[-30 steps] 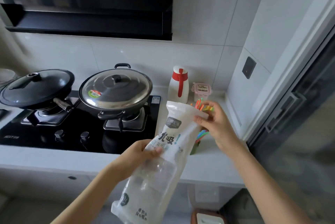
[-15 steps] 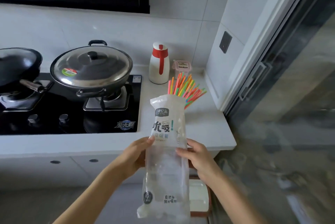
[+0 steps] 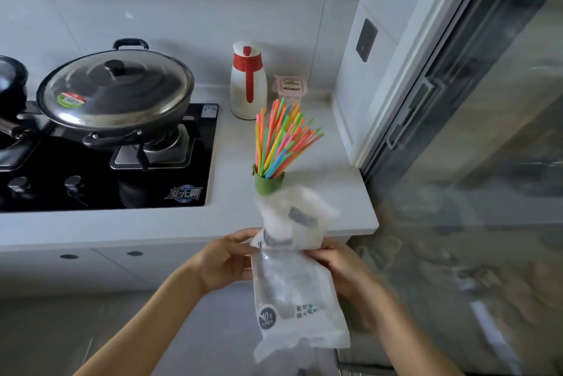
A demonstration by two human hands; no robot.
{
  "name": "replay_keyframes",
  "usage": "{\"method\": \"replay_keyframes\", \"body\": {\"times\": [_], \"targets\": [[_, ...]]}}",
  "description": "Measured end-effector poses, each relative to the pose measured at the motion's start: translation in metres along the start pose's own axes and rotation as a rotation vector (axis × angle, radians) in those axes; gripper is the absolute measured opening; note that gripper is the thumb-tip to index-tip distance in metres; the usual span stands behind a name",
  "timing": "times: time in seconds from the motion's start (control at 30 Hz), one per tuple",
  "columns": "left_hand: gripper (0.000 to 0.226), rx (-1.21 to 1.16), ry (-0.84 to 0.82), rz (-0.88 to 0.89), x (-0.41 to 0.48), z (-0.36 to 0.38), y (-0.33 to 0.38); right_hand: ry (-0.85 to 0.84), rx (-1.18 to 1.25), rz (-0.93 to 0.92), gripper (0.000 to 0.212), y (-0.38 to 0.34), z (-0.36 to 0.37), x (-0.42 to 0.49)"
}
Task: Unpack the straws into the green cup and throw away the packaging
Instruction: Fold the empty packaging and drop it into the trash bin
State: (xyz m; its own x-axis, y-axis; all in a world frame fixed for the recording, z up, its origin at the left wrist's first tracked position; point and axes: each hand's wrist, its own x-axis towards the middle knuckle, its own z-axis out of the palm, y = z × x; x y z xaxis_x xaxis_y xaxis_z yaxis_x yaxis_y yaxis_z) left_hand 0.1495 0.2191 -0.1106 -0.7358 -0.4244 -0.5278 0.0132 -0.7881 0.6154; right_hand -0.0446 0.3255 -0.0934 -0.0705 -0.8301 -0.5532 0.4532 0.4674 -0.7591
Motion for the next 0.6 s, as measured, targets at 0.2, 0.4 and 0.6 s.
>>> {"method": "replay_keyframes", "body": {"times": [0.2, 0.4, 0.6], "targets": [[0.028, 0.078, -0.048, -0.064, 0.024, 0.023, -0.01, 0.006, -0.037, 0.095, 0.042, -0.004, -0.052, 0.007], [0.012, 0.623, 0.018, -0.1, 0.048, 0.033, -0.045, -0.035, -0.221, 0.172, 0.038, 0.016, -0.086, 0.007], [0.031, 1.134, 0.138, -0.021, 0.085, 0.012, -0.106, -0.076, -0.334, 0.27, 0.04, 0.076, -0.124, 0.019]]}}
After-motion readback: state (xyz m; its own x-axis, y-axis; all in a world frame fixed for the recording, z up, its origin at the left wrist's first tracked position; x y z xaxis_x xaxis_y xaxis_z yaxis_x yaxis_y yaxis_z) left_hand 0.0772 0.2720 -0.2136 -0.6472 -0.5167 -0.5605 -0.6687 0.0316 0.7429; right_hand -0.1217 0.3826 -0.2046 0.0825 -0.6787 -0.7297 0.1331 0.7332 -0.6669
